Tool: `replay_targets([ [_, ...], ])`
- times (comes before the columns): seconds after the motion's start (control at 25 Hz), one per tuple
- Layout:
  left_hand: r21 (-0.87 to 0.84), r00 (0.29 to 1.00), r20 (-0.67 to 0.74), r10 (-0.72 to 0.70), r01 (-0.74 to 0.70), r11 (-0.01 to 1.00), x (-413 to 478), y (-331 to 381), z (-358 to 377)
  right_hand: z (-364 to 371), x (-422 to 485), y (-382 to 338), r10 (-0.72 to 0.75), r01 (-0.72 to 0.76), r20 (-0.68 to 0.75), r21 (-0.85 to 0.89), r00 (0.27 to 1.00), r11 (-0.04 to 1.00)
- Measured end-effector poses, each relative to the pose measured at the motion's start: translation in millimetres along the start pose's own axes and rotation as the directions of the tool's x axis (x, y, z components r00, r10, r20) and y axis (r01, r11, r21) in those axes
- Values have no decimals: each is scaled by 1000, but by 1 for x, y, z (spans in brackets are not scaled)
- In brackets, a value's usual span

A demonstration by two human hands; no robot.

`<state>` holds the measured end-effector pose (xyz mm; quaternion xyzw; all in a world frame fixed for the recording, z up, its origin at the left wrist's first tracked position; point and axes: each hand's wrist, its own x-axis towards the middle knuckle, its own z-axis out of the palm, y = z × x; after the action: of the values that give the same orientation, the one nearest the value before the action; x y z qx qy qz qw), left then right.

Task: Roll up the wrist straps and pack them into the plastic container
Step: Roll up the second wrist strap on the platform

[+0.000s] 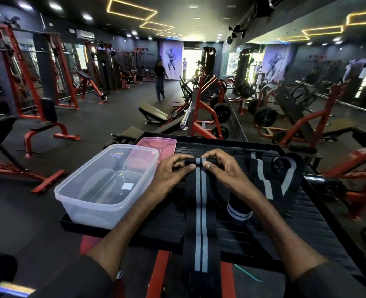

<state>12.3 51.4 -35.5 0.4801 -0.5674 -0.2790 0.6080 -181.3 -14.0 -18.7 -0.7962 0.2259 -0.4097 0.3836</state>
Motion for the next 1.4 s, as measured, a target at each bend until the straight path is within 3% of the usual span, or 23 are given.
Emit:
replay_targets([
  [0.16, 22, 998, -48, 45, -44, 999, -4, 4, 5, -4, -5, -9, 40, -39, 10, -14, 999, 999],
  [0.24, 11, 997, -48, 52, -52, 999, -6, 5, 4, -10, -5, -22, 206, -210, 69, 51, 976, 976],
  [0.36, 3, 997, -31, 71, -71, 997, -8, 8, 3, -18, 1, -45, 459, -476, 125, 210, 880, 854],
  [0.48, -11, 997, -5, 71, -71, 997, -9, 11, 3, -16, 9, -57, 539, -521, 69, 386, 839, 762],
  [0.64, 64, 993, -17, 114, -113, 992, -9, 13, -1, -9, 5, -49, 521, -517, 39, 202, 853, 832],
  [0.84, 52, 993, -8, 118, -118, 992, -11, 11, -5, -8, -5, -38, 489, -504, 157, 74, 858, 861],
  [1.0, 50, 993, 113, -28, 22, 999, -10, 12, -8, -6, -9, -30, 315, -323, 101, 89, 944, 942],
  [1.16, 44, 928, 292, -232, 229, 972, -18, 4, -9, -2, -16, -19, 243, -249, 74, 89, 967, 964],
  [1.4, 37, 964, 207, -166, 162, 986, -20, 0, -2, 2, -19, -10, 213, -217, 47, 111, 976, 970],
])
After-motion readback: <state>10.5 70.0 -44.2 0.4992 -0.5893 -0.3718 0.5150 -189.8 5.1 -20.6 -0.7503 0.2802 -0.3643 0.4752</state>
